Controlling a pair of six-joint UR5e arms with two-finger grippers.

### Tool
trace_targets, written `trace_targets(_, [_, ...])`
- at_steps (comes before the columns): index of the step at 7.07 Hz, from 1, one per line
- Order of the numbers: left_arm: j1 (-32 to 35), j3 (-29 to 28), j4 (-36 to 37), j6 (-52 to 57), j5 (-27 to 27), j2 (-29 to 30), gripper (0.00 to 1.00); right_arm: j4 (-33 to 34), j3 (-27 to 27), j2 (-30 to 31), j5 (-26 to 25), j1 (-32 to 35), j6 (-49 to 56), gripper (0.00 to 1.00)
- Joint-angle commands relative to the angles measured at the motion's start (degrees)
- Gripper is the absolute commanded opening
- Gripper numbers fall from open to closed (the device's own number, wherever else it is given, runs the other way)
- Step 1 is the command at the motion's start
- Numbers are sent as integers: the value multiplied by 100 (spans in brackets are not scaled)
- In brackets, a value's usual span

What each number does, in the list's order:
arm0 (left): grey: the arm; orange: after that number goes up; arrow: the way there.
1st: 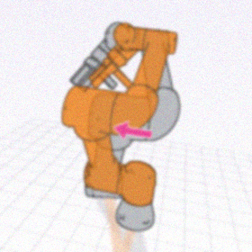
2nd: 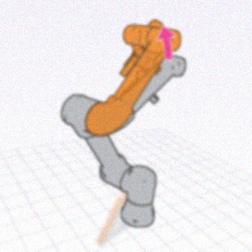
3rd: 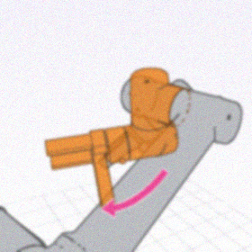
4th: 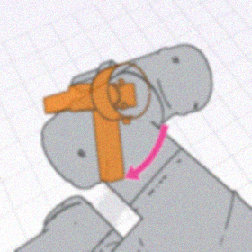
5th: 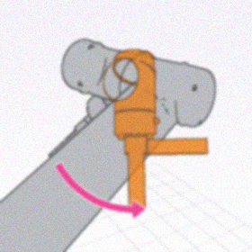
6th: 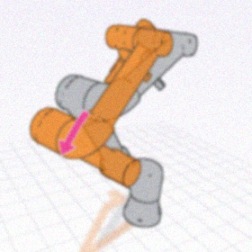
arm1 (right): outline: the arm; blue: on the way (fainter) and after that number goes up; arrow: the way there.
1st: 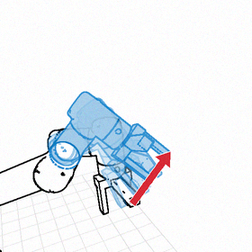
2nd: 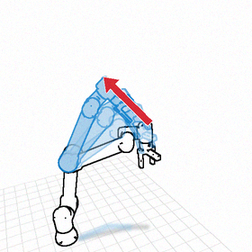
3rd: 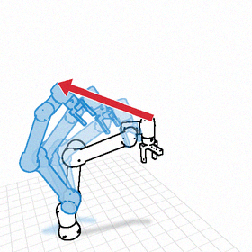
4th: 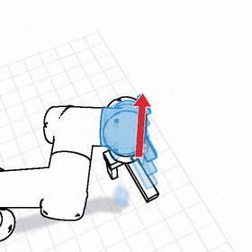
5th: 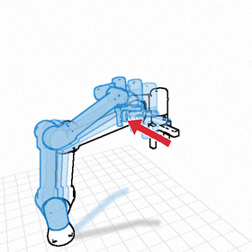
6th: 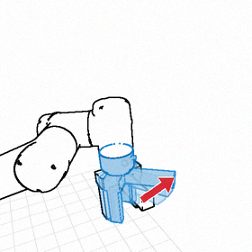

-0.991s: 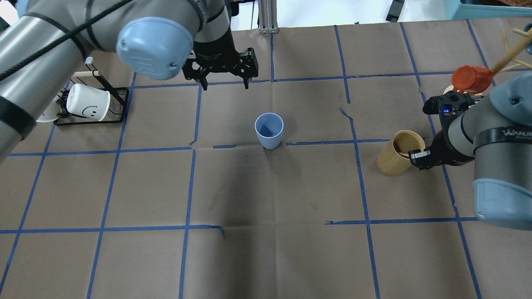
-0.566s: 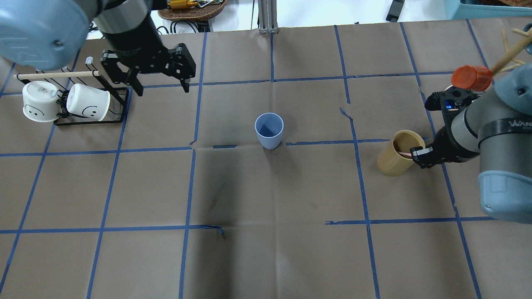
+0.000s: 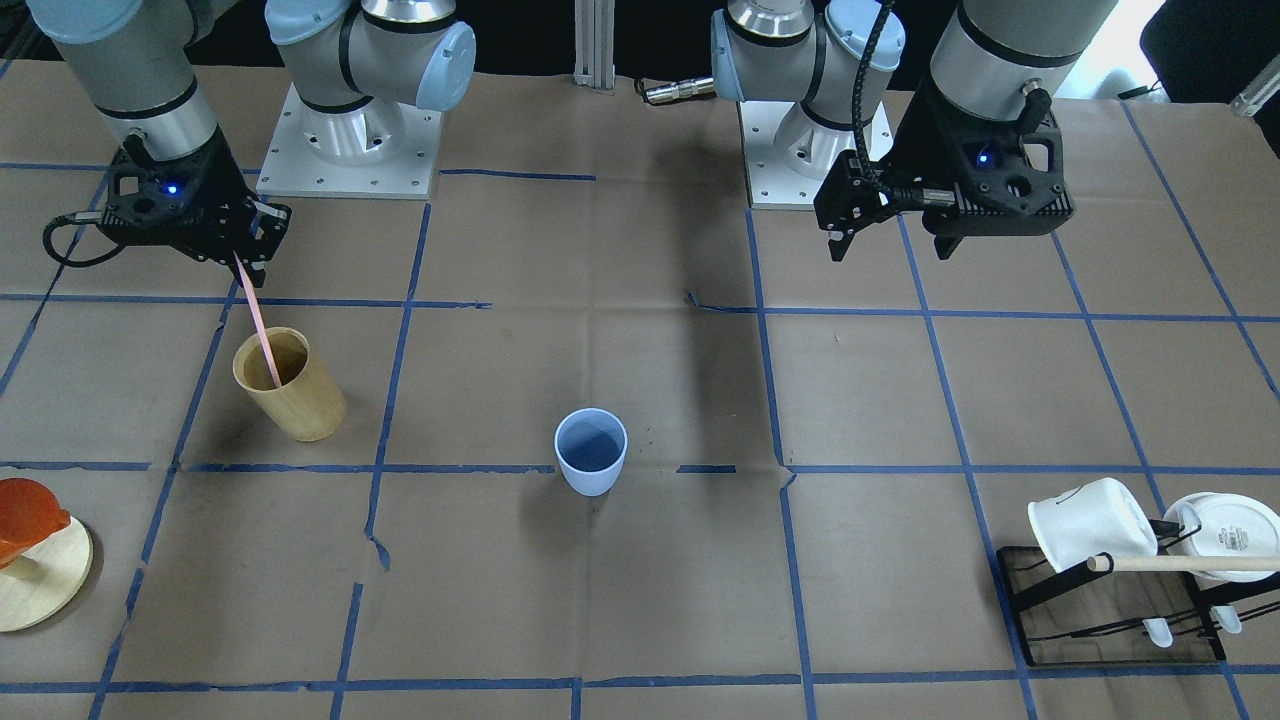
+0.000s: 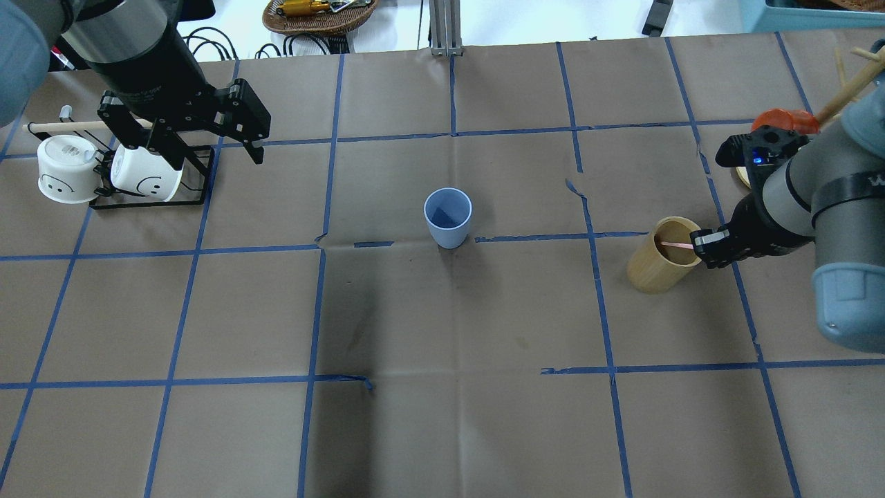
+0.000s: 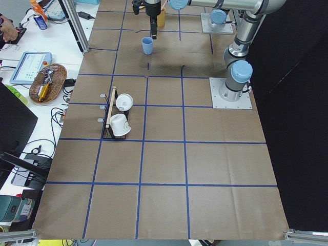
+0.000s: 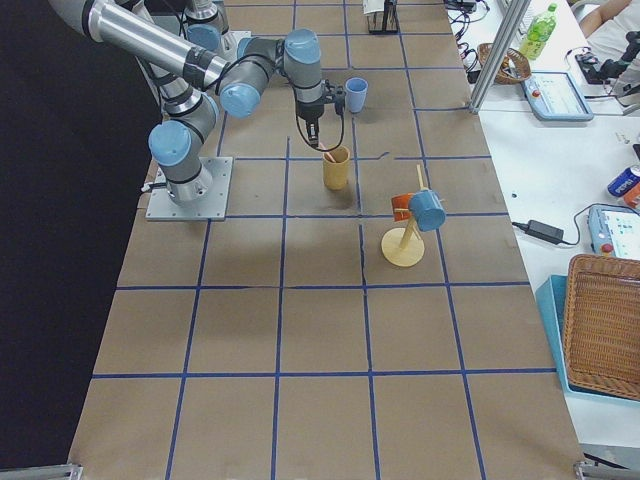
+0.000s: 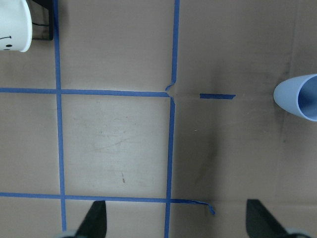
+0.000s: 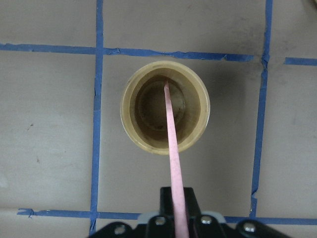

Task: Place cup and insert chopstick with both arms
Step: 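Pull the pink chopstick out of the tan cup and carry it over the blue cup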

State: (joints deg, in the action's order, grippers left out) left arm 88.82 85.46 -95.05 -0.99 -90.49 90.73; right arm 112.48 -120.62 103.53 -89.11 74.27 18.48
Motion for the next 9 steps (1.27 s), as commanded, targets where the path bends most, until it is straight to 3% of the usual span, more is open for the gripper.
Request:
trace_targets(1, [-14,137,-39,20,-3,-195,100,-994,765,18,-1,0,-46,1])
trace_targets(6, [-14,234,-48,-147,-12,-257,100,-2430,2216,-87,121,157,-282,1])
trace_targets(9, [-14,226,-40,-121,-12,-257,100,-2818,3243,-744,87,1015,-1088,2])
